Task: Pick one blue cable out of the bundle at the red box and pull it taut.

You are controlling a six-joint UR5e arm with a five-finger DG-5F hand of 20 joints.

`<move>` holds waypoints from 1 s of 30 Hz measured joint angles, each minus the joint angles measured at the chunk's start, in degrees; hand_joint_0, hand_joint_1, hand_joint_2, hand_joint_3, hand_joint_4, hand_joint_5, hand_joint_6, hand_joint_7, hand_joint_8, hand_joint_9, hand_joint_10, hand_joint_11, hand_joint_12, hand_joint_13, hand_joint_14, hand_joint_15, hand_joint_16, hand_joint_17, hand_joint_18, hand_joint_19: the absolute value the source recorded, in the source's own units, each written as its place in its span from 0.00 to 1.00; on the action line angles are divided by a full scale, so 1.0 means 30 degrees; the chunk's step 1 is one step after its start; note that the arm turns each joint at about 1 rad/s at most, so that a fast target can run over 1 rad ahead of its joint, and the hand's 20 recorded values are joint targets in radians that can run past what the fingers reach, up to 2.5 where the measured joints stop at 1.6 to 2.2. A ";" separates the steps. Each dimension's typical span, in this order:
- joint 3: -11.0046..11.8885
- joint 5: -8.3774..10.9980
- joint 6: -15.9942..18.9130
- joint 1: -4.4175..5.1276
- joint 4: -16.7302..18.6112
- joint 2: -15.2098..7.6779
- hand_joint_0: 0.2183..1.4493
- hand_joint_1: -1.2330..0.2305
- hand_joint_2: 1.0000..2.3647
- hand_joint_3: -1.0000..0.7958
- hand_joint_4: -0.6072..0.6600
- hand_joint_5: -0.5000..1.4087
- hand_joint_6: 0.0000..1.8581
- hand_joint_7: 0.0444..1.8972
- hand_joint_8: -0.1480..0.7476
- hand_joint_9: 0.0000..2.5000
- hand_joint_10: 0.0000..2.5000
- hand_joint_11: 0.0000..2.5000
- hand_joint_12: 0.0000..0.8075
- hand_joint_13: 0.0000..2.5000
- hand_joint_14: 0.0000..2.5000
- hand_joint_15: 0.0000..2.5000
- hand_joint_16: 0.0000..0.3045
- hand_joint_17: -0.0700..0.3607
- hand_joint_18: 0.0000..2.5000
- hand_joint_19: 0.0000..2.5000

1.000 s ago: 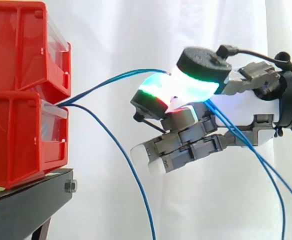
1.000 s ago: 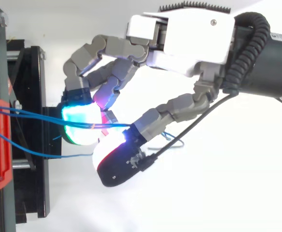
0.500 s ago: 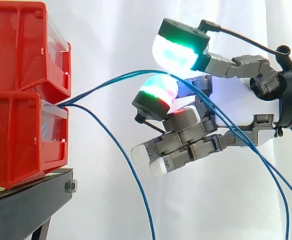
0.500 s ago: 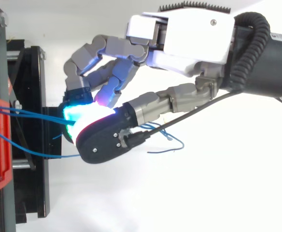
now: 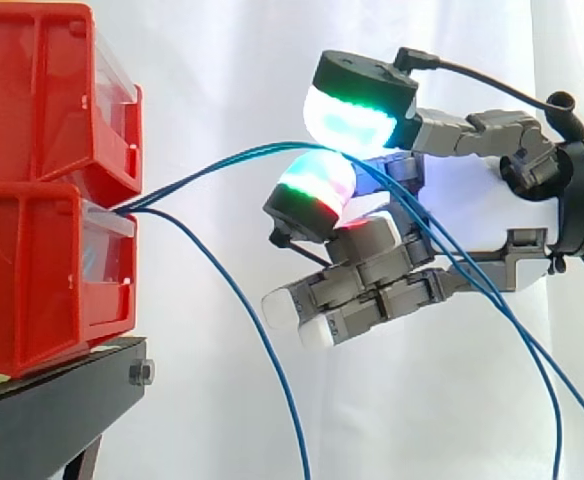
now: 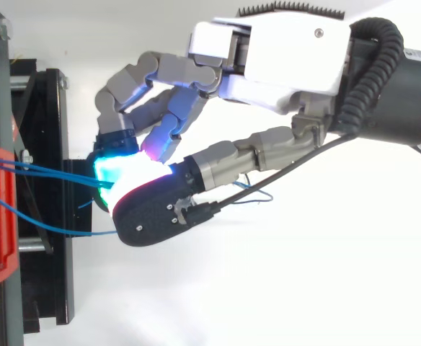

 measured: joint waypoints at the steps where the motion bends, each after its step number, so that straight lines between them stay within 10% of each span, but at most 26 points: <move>1: -0.0003 -0.0001 0.0000 0.0001 -0.0004 0.0000 0.38 0.25 0.01 0.39 0.54 0.18 0.50 0.56 0.50 0.42 0.00 0.55 0.44 0.24 0.01 0.14 0.17 0.44 0.20 0.12; 16: -0.0004 0.0086 -0.0002 0.0005 -0.0020 0.0000 0.24 0.38 0.00 0.28 0.60 0.18 0.48 0.55 0.54 0.43 0.00 0.53 0.47 0.24 0.01 0.14 0.19 0.46 0.20 0.14; 25: -0.0001 0.0117 -0.0003 0.0053 -0.0020 -0.0001 0.34 0.31 0.01 0.39 0.59 0.18 0.49 0.58 0.52 0.43 0.00 0.54 0.45 0.24 0.01 0.14 0.17 0.44 0.20 0.13; 30: -0.0003 0.0117 -0.0003 0.0059 -0.0019 0.0004 0.44 0.22 0.00 0.28 0.50 0.18 0.49 0.59 0.50 0.42 0.00 0.54 0.44 0.24 0.01 0.13 0.17 0.44 0.21 0.10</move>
